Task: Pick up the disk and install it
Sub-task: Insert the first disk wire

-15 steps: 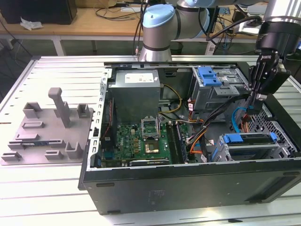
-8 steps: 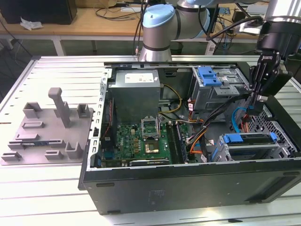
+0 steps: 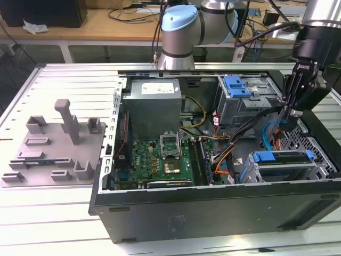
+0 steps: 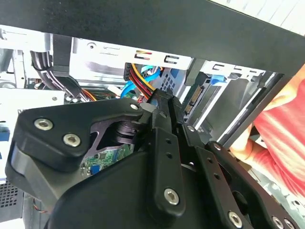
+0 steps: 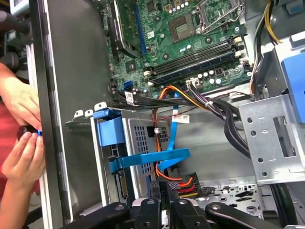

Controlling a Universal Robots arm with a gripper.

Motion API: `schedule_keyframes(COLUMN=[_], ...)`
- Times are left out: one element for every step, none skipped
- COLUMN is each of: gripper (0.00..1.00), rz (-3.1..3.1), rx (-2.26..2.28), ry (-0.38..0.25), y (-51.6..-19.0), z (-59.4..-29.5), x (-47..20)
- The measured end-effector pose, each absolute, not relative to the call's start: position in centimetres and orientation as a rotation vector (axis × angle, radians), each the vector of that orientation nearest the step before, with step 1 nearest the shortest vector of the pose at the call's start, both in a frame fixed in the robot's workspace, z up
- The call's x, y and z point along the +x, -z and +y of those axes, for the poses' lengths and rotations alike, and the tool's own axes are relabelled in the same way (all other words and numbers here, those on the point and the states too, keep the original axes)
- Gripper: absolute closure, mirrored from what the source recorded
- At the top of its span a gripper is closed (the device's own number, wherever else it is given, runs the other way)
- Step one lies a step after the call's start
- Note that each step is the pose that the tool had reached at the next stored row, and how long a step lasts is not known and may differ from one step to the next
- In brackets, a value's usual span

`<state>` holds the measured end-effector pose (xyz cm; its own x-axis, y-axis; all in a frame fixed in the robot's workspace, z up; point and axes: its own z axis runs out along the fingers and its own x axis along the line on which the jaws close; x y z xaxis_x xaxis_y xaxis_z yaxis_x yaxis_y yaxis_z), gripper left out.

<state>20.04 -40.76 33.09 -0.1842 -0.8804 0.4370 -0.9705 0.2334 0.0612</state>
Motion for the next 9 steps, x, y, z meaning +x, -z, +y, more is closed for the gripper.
schedule_keyframes(gripper=[0.84, 0.84, 0.84, 0.84, 0.84, 0.84, 0.84, 0.84, 0.84], rz=[-2.135, -2.137, -2.139, -2.141, -2.144, -2.146, -2.147, -2.149, -2.152], rx=[1.708, 1.713, 1.717, 1.72, 1.725, 1.729, 1.732, 1.739, 1.744], ry=[-0.32, -0.314, -0.31, -0.307, -0.301, -0.297, -0.295, -0.29, -0.285], y=[-33.1, -33.2, -33.3, -33.3, -33.4, -33.5, -33.5, -33.6, -33.7], z=[-40.9, -41.0, -41.2, -41.3, -41.5, -41.7, -41.8, -42.0, -42.2], x=[20.0, 20.0, 19.9, 19.9, 19.9, 19.8, 19.8, 19.8, 19.7])
